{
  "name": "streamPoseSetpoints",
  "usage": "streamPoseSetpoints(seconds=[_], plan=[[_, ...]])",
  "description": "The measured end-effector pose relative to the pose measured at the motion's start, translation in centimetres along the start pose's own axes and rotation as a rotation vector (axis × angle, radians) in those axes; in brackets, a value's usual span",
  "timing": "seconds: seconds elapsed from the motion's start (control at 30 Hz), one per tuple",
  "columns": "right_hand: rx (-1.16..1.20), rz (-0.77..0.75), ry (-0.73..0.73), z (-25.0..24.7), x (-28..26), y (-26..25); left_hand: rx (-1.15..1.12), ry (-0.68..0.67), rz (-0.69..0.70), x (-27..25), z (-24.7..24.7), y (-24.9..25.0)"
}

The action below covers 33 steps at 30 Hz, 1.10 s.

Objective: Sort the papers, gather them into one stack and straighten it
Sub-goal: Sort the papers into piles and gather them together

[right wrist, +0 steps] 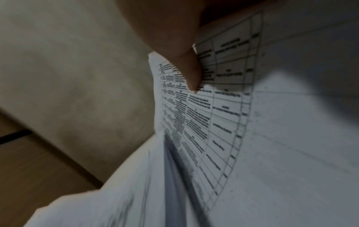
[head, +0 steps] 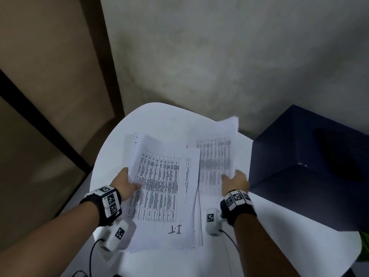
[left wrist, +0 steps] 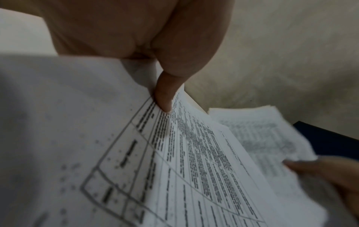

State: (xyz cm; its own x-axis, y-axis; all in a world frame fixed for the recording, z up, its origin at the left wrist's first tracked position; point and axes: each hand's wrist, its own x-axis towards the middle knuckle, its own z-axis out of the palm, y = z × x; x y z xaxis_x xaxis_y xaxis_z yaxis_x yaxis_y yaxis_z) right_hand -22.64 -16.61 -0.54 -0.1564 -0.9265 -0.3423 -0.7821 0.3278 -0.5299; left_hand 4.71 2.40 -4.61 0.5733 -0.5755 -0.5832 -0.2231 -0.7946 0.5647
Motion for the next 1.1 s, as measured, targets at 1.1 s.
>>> streamPoseSetpoints(seconds=[1.1], plan=[[0.048,-0.105,-0.324,3.5,-1.1,3.5,-0.247,-0.127,0.087,-0.8,6.3,6.6]])
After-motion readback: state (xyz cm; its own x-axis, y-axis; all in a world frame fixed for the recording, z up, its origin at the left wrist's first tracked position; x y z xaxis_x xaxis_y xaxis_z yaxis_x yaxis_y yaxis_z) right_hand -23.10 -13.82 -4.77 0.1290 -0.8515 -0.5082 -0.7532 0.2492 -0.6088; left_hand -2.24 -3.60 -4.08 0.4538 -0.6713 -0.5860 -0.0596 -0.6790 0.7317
